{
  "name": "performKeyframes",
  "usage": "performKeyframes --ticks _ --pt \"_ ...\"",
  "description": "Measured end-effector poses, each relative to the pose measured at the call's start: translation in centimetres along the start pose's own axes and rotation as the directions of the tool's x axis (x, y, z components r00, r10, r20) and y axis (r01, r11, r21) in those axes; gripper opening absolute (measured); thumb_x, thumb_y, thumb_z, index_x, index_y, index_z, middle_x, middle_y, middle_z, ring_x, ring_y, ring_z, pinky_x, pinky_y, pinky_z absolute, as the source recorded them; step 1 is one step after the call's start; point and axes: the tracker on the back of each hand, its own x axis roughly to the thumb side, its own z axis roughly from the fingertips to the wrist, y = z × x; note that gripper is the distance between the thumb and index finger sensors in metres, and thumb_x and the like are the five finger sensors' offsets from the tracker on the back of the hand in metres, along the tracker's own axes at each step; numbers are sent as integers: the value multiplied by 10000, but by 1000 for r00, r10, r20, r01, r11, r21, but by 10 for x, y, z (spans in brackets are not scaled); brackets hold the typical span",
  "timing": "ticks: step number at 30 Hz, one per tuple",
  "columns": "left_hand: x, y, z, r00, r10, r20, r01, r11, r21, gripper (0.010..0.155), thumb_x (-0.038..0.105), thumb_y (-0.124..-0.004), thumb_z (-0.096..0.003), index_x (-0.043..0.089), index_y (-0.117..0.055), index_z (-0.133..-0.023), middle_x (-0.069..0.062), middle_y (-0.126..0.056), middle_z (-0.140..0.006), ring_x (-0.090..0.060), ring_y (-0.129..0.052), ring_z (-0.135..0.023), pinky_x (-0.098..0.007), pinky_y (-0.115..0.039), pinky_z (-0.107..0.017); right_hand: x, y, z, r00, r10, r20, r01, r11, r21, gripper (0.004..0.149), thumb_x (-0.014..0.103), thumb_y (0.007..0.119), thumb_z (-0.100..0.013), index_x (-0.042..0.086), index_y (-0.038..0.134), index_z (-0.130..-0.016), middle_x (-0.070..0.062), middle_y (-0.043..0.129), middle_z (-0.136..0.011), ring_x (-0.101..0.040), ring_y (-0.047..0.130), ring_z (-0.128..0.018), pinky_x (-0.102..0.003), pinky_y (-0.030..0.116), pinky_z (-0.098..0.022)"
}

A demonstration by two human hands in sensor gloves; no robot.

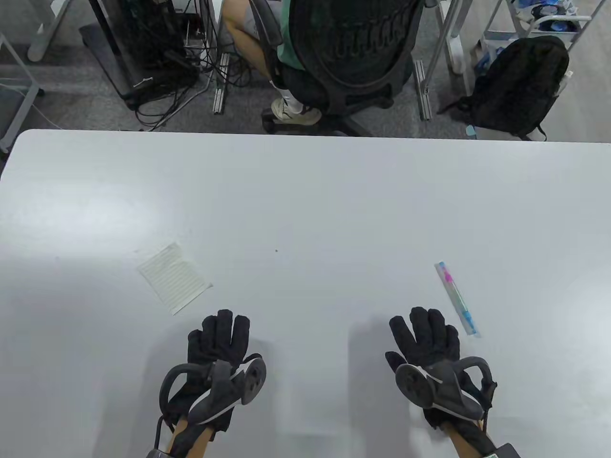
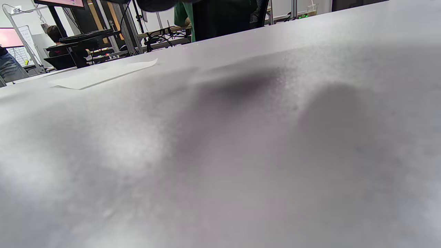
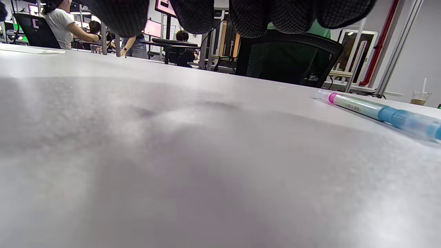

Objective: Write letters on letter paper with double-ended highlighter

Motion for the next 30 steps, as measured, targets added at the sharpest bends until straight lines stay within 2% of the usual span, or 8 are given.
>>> performKeyframes --ticks 5,30 --pt "2 0 1 1000 -9 2 9 1000 -5 774 560 -491 -591 127 -291 -1202 -242 -251 -1240 -501 -398 -1134 -675 -450 -794 2 -1 3 999 33 8 -33 999 -1 685 471 579 -574 127 427 -1146 -372 422 -1138 -655 437 -984 -756 480 -654" --pt "1 1 1 1000 5 -5 -5 1000 -7 775 563 -490 -589 132 -290 -1202 -237 -248 -1242 -496 -396 -1136 -675 -449 -795 2 3 5 1000 9 9 -9 1000 18 685 471 579 -573 129 423 -1146 -372 419 -1138 -651 453 -983 -752 491 -655"
